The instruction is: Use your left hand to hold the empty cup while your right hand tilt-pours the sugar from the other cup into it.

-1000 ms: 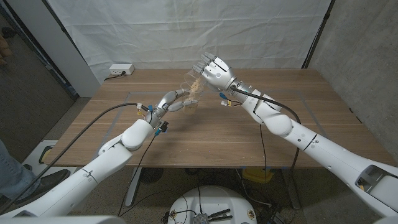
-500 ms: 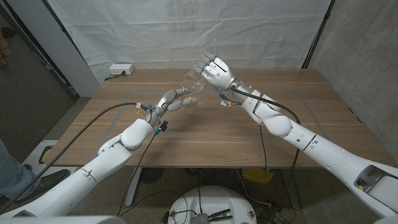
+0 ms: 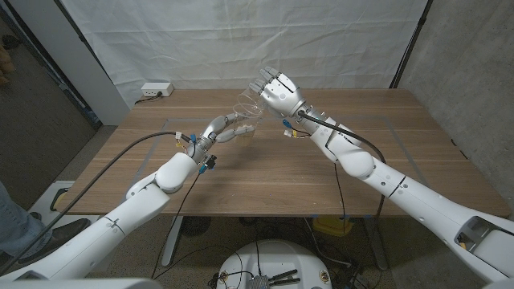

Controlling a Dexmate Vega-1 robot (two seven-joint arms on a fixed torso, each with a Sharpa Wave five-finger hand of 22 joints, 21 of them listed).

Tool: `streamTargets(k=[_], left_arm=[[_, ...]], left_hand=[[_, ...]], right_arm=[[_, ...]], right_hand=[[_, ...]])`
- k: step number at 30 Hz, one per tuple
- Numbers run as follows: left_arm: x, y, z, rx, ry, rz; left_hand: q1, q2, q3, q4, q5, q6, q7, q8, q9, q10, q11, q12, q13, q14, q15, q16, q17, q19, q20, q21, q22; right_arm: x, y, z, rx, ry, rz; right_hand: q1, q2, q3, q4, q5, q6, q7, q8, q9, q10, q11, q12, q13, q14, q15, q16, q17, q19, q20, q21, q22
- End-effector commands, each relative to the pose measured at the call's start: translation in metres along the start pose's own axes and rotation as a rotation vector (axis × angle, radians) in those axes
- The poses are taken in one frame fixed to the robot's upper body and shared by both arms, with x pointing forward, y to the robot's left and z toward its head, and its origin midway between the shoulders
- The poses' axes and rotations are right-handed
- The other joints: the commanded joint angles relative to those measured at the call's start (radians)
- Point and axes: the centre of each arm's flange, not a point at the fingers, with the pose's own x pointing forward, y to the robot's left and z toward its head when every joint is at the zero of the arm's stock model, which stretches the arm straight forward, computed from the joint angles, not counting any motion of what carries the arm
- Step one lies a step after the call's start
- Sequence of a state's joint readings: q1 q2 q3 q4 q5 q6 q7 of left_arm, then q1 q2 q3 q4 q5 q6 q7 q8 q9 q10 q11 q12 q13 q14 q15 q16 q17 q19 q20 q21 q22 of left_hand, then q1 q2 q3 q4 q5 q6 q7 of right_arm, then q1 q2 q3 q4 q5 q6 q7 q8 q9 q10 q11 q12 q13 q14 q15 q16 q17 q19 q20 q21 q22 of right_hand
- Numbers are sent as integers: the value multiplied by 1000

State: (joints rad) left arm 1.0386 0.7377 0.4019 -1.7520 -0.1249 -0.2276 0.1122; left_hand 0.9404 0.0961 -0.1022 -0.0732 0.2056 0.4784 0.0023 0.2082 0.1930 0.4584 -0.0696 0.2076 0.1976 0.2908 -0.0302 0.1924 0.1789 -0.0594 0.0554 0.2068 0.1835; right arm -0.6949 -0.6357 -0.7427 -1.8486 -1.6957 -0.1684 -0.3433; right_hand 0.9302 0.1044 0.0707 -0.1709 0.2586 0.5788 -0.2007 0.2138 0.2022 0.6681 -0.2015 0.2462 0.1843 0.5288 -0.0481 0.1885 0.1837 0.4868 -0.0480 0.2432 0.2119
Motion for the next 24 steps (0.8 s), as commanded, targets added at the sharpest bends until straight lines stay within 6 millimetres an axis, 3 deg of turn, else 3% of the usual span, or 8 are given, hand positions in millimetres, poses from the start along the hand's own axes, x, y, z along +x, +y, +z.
streamTargets(k=[1,14,24], left_arm=[[0,-1,-4,-6,6,-14],[0,1,-5,-5,0,-9],[-3,2,-8,-40,9,46]], left_hand=[[-1,5,-7,1,2,3,2,0,1,5,6,-2,3,-1,1,-1,3,2,4,0,3],[-3,5,-9,2,2,3,1,-1,1,4,5,-2,3,-2,3,-1,3,2,5,0,3],[-3,7,-10,3,2,13,0,3,1,16,0,2,3,-3,2,-2,3,-25,-12,-9,3]], right_arm=[[3,-6,-2,49,38,2],[3,-7,-6,304,158,27],[-11,2,-7,542,290,52]], right_hand=[[36,48,5,17,-6,17,-12,5,5,7,-1,4,4,0,-126,1,4,-1,-96,4,3],[-1,33,-11,41,-27,24,-2,4,5,18,1,4,4,8,-121,5,7,6,-88,8,4],[-18,30,-17,51,-37,35,-3,7,4,25,2,5,4,15,-118,7,8,11,-82,11,4]])
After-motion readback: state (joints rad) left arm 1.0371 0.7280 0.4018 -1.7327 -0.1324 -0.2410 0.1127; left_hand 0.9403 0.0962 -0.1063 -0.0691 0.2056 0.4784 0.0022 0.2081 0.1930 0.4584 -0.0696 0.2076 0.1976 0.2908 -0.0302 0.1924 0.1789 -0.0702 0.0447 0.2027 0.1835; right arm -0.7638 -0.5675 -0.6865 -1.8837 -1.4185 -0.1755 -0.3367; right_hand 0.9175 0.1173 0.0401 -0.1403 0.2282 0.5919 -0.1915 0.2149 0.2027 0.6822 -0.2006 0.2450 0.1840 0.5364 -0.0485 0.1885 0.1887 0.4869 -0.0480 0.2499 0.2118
